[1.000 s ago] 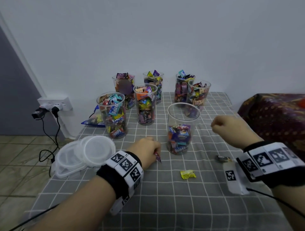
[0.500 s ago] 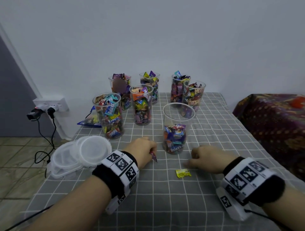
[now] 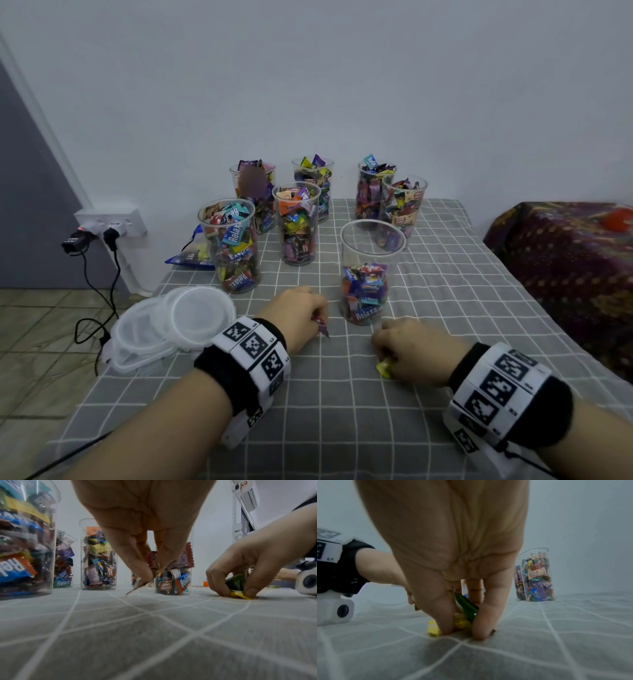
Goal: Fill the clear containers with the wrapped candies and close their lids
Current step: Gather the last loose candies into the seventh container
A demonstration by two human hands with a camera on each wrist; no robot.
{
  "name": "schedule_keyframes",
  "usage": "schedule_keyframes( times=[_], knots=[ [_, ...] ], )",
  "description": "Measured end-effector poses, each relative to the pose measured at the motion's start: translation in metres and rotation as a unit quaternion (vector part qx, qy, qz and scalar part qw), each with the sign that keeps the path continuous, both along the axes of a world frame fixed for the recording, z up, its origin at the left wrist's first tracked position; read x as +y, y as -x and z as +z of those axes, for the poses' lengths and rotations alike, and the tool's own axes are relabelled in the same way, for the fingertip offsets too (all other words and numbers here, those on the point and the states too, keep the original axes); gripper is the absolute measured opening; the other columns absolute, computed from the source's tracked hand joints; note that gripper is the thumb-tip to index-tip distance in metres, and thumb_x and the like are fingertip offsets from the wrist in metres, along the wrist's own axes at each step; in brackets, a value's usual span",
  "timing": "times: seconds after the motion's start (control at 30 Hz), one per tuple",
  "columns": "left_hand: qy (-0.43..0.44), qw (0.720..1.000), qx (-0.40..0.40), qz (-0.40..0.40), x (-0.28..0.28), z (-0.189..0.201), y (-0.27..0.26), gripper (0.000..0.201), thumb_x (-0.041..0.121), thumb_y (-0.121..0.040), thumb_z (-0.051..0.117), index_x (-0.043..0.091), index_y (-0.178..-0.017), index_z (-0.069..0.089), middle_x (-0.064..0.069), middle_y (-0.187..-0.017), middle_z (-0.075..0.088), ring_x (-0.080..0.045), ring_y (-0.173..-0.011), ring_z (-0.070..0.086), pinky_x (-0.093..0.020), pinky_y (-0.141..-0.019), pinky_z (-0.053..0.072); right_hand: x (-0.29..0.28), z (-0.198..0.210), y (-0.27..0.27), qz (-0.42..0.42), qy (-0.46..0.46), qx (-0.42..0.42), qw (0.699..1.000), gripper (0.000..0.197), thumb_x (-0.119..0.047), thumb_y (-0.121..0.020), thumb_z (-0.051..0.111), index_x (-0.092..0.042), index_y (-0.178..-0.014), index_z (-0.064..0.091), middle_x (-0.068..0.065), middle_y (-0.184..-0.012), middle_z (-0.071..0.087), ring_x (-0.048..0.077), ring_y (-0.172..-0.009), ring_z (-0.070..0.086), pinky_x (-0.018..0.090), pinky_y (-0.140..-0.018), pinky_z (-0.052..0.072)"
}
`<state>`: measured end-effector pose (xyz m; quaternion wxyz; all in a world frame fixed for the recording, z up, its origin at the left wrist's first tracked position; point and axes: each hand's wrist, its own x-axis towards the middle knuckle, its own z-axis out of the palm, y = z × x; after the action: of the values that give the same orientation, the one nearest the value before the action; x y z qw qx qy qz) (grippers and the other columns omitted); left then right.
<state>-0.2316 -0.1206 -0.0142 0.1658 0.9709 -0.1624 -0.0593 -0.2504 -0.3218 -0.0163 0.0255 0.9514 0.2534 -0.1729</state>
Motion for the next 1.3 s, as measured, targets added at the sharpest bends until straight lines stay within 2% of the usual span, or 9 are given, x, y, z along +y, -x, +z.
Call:
schedule_keyframes(
  times=[0.27, 0.53, 0.63, 0.73, 0.83, 0.93, 1.07, 1.2, 1.3],
  knots=[
    [0.102, 0.993, -0.034, 0.041, 0.012, 0.021, 0.002, 0.017, 0.005, -0.083, 0.06, 0.017, -0.091, 0.069, 0.0, -0.099, 0.056, -0.018, -0.095, 0.056, -0.03, -0.086, 0.045, -0.014, 0.047, -0.006, -0.024, -0.145, -0.051, 0.988, 0.01, -0.023, -0.085, 0.061, -0.021, -0.084, 0.051, -0.002, -0.093, 0.057, 0.015, -0.085, 0.053, 0.027, -0.075, 0.043],
    [0.173, 0.979, -0.088, 0.065, 0.013, 0.057, -0.006, 0.026, 0.001, -0.079, 0.061, 0.028, -0.077, 0.06, 0.004, -0.086, 0.054, -0.016, -0.077, 0.056, -0.031, -0.076, 0.048, -0.011, 0.113, -0.023, -0.05, -0.361, -0.217, 0.905, 0.007, -0.01, -0.079, 0.064, -0.015, -0.082, 0.06, -0.012, -0.077, 0.053, 0.003, -0.07, 0.048, 0.008, -0.063, 0.036],
    [0.193, 0.974, -0.097, 0.07, 0.011, 0.066, -0.009, 0.026, 0.0, -0.079, 0.061, 0.025, -0.077, 0.06, 0.008, -0.08, 0.053, -0.014, -0.071, 0.056, -0.027, -0.072, 0.048, -0.001, 0.105, -0.037, -0.07, -0.367, -0.228, 0.899, 0.008, -0.009, -0.081, 0.062, -0.015, -0.086, 0.059, -0.009, -0.082, 0.053, 0.009, -0.075, 0.049, 0.007, -0.064, 0.036],
    [0.249, 0.962, -0.078, 0.075, 0.008, 0.072, -0.012, 0.031, -0.005, -0.079, 0.058, 0.026, -0.072, 0.059, 0.001, -0.071, 0.06, -0.018, -0.066, 0.062, -0.03, -0.068, 0.055, 0.005, 0.089, -0.048, -0.094, -0.367, -0.233, 0.896, 0.012, -0.015, -0.084, 0.063, -0.015, -0.096, 0.06, -0.001, -0.095, 0.057, 0.016, -0.088, 0.052, 0.024, -0.077, 0.043],
    [0.315, 0.943, -0.07, 0.074, 0.005, 0.074, -0.015, 0.035, -0.008, -0.078, 0.056, 0.026, -0.069, 0.061, -0.009, -0.074, 0.066, -0.024, -0.068, 0.064, -0.038, -0.07, 0.059, 0.003, 0.076, -0.048, -0.124, -0.44, -0.241, 0.856, 0.025, -0.022, -0.085, 0.065, -0.016, -0.109, 0.06, -0.004, -0.103, 0.056, 0.01, -0.093, 0.051, 0.026, -0.084, 0.043],
    [0.358, 0.929, -0.065, 0.07, -0.002, 0.077, -0.02, 0.034, -0.009, -0.079, 0.055, 0.023, -0.07, 0.063, -0.015, -0.08, 0.068, -0.03, -0.073, 0.065, -0.042, -0.068, 0.059, 0.0, 0.06, -0.046, -0.172, -0.541, -0.179, 0.804, 0.055, -0.034, -0.082, 0.071, -0.016, -0.128, 0.049, -0.005, -0.122, 0.051, 0.01, -0.11, 0.048, 0.029, -0.097, 0.04],
    [0.417, 0.905, -0.053, 0.062, -0.017, 0.083, -0.027, 0.033, -0.011, -0.081, 0.054, 0.019, -0.07, 0.063, -0.009, -0.071, 0.061, -0.022, -0.063, 0.059, -0.038, -0.062, 0.056, 0.001, 0.037, -0.049, -0.214, -0.592, -0.067, 0.774, 0.108, -0.052, -0.058, 0.079, -0.021, -0.146, 0.023, -0.005, -0.142, 0.037, 0.012, -0.128, 0.038, 0.036, -0.108, 0.033],
    [0.451, 0.891, -0.033, 0.047, -0.034, 0.09, -0.037, 0.03, -0.012, -0.084, 0.053, 0.015, -0.073, 0.061, -0.009, -0.073, 0.055, -0.017, -0.055, 0.054, -0.018, -0.045, 0.047, 0.01, 0.022, -0.053, -0.225, -0.633, -0.018, 0.74, 0.112, -0.041, -0.056, 0.08, -0.02, -0.146, 0.016, -0.003, -0.135, 0.037, 0.012, -0.125, 0.038, 0.03, -0.102, 0.037],
    [0.46, 0.886, -0.033, 0.048, -0.043, 0.092, -0.045, 0.029, -0.01, -0.084, 0.054, 0.016, -0.074, 0.059, -0.011, -0.076, 0.055, -0.017, -0.059, 0.054, -0.017, -0.047, 0.049, 0.013, 0.017, -0.057, -0.229, -0.645, -0.027, 0.729, 0.097, -0.037, -0.057, 0.079, -0.022, -0.137, 0.025, -0.002, -0.132, 0.043, 0.012, -0.121, 0.043, 0.014, -0.087, 0.038]
  ],
)
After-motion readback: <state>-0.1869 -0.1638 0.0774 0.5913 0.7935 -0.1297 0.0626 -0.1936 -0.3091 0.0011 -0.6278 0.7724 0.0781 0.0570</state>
